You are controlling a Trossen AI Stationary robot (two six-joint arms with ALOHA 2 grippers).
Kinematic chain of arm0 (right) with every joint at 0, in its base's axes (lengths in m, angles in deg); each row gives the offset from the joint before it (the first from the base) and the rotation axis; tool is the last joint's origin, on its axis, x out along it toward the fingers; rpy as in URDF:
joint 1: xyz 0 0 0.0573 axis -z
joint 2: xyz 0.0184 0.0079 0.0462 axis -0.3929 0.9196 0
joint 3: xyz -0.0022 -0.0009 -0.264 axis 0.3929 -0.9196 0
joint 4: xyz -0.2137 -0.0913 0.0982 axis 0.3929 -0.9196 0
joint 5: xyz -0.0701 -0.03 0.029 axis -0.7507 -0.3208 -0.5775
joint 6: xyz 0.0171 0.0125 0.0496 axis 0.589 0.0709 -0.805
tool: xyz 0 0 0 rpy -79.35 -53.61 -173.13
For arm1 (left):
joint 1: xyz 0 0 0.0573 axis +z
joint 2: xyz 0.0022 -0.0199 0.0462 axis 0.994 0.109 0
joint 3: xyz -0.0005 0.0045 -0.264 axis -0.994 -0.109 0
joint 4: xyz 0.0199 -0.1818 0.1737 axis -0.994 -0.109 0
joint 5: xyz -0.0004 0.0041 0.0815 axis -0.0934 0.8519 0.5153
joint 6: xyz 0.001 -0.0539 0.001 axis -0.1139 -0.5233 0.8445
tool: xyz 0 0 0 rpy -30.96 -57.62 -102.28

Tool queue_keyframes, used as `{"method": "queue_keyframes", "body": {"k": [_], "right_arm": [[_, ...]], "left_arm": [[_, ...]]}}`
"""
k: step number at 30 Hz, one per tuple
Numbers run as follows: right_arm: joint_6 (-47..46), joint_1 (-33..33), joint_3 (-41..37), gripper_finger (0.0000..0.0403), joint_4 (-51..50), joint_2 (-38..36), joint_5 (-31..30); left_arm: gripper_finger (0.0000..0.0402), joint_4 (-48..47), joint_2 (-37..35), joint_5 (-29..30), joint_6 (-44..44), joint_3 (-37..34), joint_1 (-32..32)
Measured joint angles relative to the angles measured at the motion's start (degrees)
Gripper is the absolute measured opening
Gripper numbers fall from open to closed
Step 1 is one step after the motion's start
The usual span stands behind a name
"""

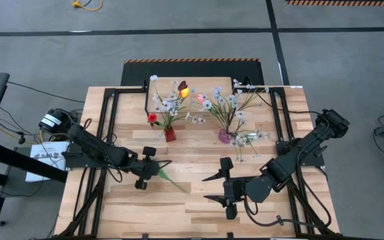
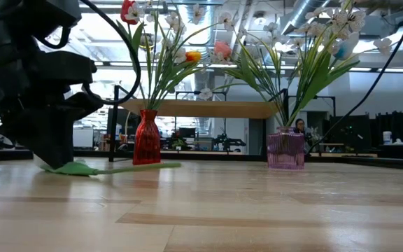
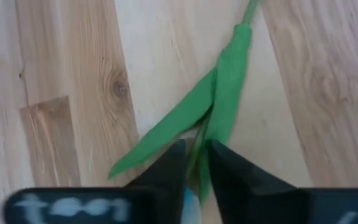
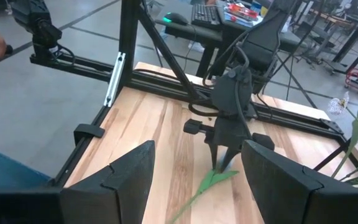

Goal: Pick and place flowers into a vace then onto a shelf
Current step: Put the white tulip into the red vase

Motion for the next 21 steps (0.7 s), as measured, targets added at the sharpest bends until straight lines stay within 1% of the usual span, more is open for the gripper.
{"method": "queue_keyframes", "body": {"k": [3,4,9,11,14,18,21], "right_arm": [[0.0,0.0,0.0,0.0232,0.0,0.0,0.0],[0.0,0.0,0.0,0.0232,0.0,0.0,-0.02],[-0.02,0.0,0.0,0.0232,0.0,0.0,-0.02],[-0.02,0.0,0.0,0.0232,0.0,0.0,-0.02],[-0.02,0.0,0.0,0.0232,0.02,0.0,-0.04],[-0.02,0.0,0.0,0.0232,0.07,0.0,-0.07],[-0.02,0.0,-0.02,0.0232,0.11,0.0,-0.09]], "left_arm": [[0.0013,-0.2,-0.02,-0.04,-0.02,0.0,0.0],[0.0008,-0.18,-0.02,-0.03,-0.02,0.0,0.0],[0.0003,-0.19,-0.02,1.05,-0.37,0.03,-0.46],[0.0002,-1.85,0.0,1.91,-0.62,0.91,-1.07],[0.0001,-6.39,0.0,4.22,-1.2,3.78,-2.93],[0.0,-13.76,0.0,8.34,-2.13,9.0,-5.98],[0.0,-19.1,0.0,10.38,-3.04,13.14,-8.12]]}}
